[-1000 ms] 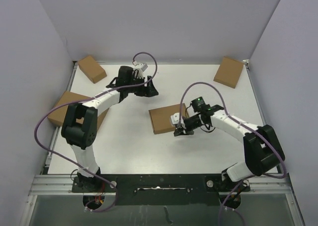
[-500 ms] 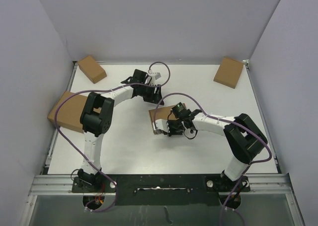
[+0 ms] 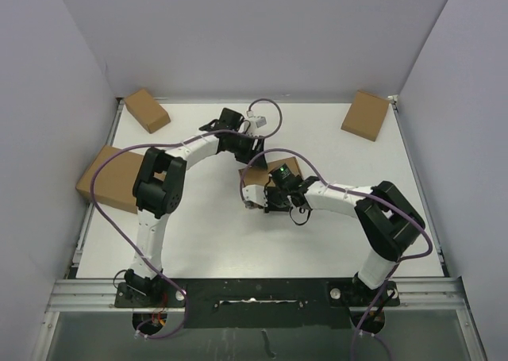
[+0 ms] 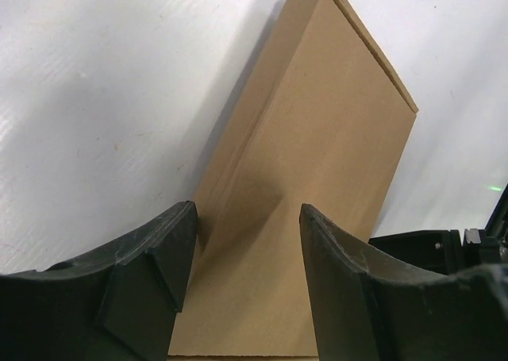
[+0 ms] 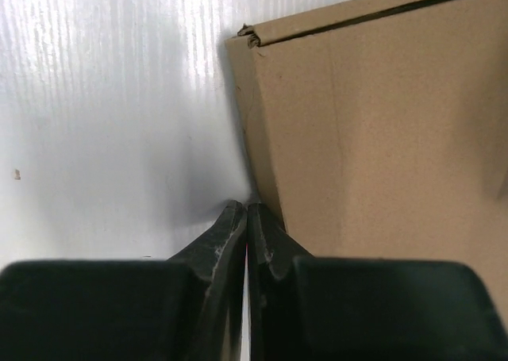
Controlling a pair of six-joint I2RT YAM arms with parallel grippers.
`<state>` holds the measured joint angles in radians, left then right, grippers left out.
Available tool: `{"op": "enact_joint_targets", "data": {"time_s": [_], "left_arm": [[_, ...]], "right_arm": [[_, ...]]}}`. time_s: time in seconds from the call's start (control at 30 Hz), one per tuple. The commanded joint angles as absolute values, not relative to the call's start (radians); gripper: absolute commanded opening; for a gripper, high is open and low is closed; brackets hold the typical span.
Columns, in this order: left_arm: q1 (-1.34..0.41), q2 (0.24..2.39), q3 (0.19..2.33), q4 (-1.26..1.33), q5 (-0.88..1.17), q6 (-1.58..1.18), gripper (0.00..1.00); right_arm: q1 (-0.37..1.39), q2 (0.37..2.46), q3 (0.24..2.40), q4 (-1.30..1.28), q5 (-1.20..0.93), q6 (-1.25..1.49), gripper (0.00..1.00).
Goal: Fold the paper box
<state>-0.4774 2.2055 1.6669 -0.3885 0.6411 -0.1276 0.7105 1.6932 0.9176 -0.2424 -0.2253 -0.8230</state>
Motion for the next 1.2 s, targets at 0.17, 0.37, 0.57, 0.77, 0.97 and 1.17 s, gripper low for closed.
{"op": "enact_joint_targets", "data": {"time_s": [0.17, 0.37, 0.57, 0.77, 0.97, 1.17], "left_arm": [[-0.489, 2.244, 1.868, -0.55, 0.597, -0.126, 0.63], [-0.44, 2.155, 1.945, -0.56, 0.451, -0.17, 0.74], [-0.439, 1.846, 1.634, -0.278, 0.358, -0.217, 0.74], [-0.436, 1.52, 1.188, 0.048, 0.348, -0.364, 0.79], [-0.403, 1.272, 0.876, 0.184, 0.339, -0.493, 0.85], [-0.342, 0.999, 0.596, 0.299, 0.32, -0.628, 0.98]], "right_arm": [[0.662, 1.639, 0.969, -0.332, -0.349, -0.856, 0.09], [0.626, 1.56, 0.988, -0.472, -0.508, -0.943, 0.1], [0.503, 1.493, 1.047, -0.538, -0.588, -0.839, 0.1], [0.331, 1.393, 1.048, -0.532, -0.701, -0.771, 0.1], [0.107, 1.271, 1.038, -0.506, -0.837, -0.681, 0.14], [-0.071, 1.163, 0.989, -0.434, -0.903, -0.595, 0.31]]}}
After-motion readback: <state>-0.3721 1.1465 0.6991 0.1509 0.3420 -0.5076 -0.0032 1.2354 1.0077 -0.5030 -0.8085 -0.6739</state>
